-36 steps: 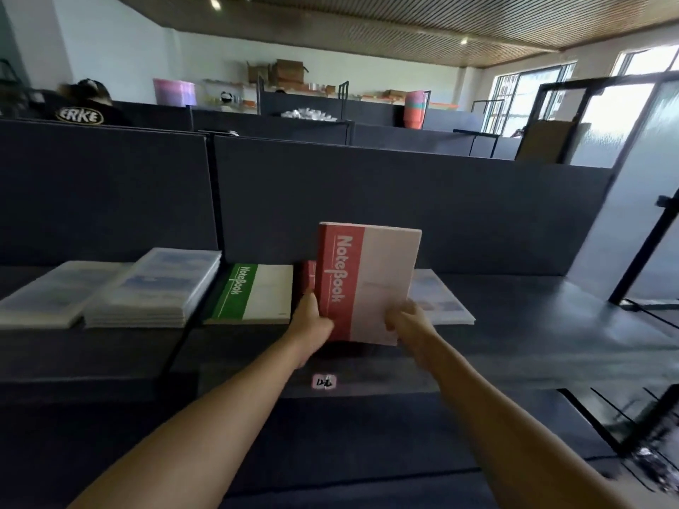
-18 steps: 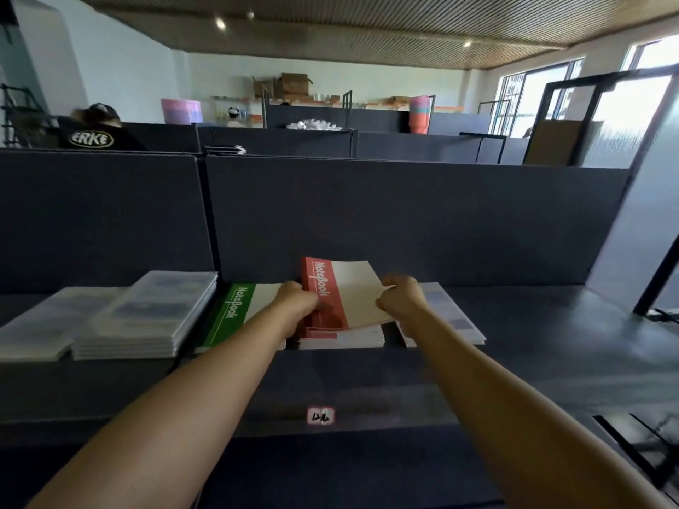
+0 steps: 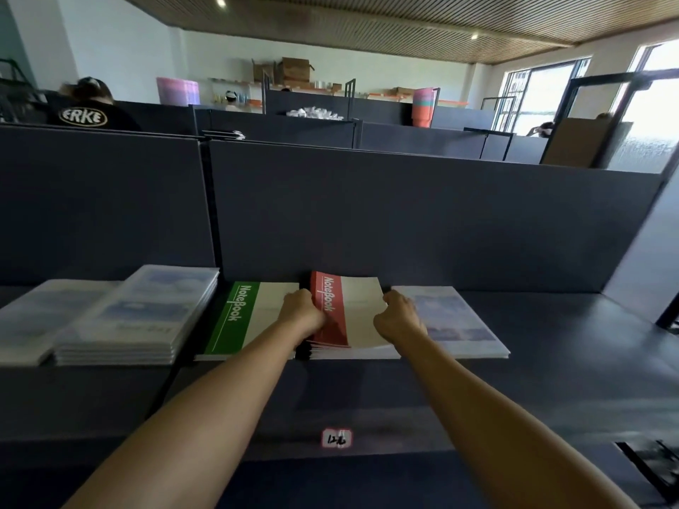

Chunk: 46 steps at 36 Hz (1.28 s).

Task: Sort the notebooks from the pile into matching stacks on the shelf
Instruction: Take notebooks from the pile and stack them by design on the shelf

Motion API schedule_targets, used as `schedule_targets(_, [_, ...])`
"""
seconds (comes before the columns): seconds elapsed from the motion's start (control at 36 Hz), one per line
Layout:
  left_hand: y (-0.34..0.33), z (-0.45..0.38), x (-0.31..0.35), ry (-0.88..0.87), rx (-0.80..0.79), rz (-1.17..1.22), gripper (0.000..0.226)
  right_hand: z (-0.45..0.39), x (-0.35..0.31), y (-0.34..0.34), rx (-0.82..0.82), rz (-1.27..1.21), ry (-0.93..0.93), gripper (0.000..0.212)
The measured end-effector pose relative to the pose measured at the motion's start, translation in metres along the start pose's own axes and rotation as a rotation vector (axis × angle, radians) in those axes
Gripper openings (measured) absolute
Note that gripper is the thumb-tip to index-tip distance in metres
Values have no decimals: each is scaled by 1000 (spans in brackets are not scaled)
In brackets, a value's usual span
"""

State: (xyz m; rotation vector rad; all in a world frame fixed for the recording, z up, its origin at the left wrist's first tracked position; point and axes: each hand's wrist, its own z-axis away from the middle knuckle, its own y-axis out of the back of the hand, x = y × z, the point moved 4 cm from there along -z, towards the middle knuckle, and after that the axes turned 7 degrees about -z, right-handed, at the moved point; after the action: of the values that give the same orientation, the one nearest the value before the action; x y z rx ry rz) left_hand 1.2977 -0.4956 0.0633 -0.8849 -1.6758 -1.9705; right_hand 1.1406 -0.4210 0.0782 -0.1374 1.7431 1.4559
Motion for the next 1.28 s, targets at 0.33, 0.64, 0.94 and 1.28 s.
schedule_targets(0.33, [5, 23, 17, -339, -178, -650, 84, -5, -2, -5, -112, 128, 174, 68])
schedule_targets(0.64, [-3, 26, 6, -365, -206, -678, 88, 6, 9, -3, -359, 459, 338, 92])
schedule_targets(0.94, [17, 52, 6, -394, -6, -716, 66, 29, -16, 11, -177, 489, 479, 75])
schedule_targets(1.28, [85, 103, -60, -191, 155, -782, 48, 70, -80, -49, -180, 356, 666, 53])
